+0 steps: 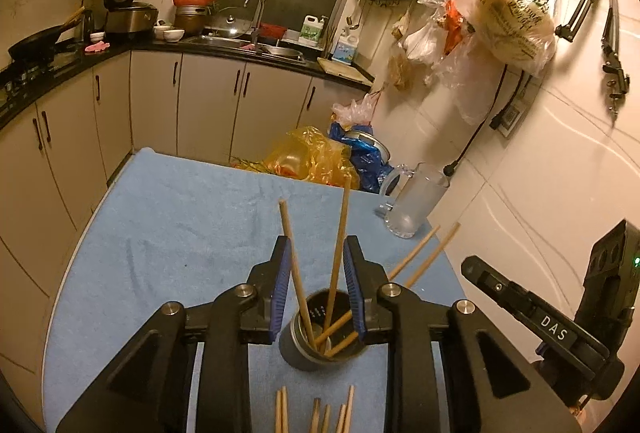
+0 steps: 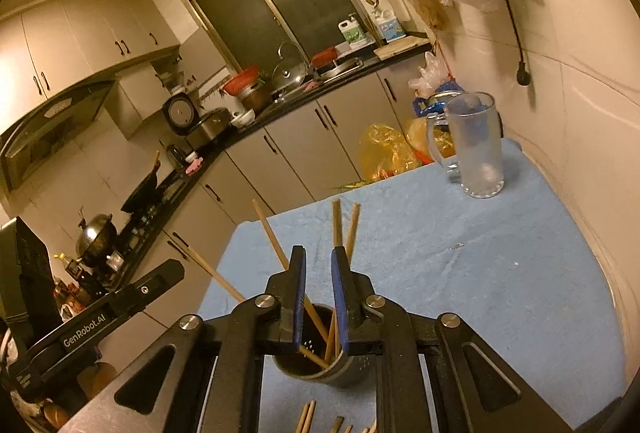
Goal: Organize utensils
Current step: 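Open the right gripper to drop the chopstick into the holder, then move the right gripper back and grasp a third chopstick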
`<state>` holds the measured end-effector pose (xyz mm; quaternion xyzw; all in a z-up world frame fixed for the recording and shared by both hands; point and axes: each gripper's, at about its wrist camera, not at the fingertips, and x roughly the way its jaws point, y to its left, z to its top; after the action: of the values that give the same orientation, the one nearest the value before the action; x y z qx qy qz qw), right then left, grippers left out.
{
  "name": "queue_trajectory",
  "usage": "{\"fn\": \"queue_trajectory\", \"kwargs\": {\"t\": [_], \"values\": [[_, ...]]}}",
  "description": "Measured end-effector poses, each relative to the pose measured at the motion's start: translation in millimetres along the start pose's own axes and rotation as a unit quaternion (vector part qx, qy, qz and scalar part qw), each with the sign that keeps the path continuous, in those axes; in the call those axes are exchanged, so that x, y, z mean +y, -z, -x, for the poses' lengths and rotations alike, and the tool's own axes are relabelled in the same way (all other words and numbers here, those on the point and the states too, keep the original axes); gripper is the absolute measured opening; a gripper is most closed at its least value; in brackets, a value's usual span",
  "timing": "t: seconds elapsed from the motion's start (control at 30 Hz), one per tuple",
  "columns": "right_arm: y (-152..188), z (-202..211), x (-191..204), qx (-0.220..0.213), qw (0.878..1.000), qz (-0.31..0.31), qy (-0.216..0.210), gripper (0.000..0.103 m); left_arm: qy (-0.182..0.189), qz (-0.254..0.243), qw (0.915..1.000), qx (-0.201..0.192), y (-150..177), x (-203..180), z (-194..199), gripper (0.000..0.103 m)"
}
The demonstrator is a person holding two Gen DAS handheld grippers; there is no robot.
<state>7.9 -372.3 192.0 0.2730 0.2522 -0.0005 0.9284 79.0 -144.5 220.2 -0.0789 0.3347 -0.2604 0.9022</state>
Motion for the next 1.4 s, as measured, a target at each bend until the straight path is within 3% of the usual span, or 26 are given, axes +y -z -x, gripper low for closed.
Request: {"fn": "queue_trajectory", "kwargs": {"t": [0.17,0.37,0.6,0.73,0.97,1.17,1.4], "values": [[23,20,-7,0.005,1.0,-0.007,-0.004,0.018,-0.002,0.001,1.0,-0.009,20,6,26,0.031],[77,23,-22,0.045,0.999,-0.008,0.011,0.02,-0.015,-0.003,0.9999,0.003,70,19,43,0.033],[151,15,-46,0.064,0.996,-0.002,0.064,0.02,-0.044,-0.008,0.9974,0.056,163,46,30,0.034],[176,7,-57,0.064,0.994,0.008,0.086,0.02,-0.048,0.007,0.9937,0.101,190,59,14,0.034],[183,4,-71,0.067,0.994,-0.005,0.081,0.02,-0.032,-0.016,0.9884,0.147,200,48,-8,0.034],[184,5,-72,0.067,0.995,-0.011,0.071,0.02,-0.055,-0.033,0.9806,0.185,208,40,-35,0.027],[185,3,-71,0.072,0.995,-0.013,0.064,0.02,-0.082,-0.071,0.9758,0.19,203,28,-50,0.019]]}}
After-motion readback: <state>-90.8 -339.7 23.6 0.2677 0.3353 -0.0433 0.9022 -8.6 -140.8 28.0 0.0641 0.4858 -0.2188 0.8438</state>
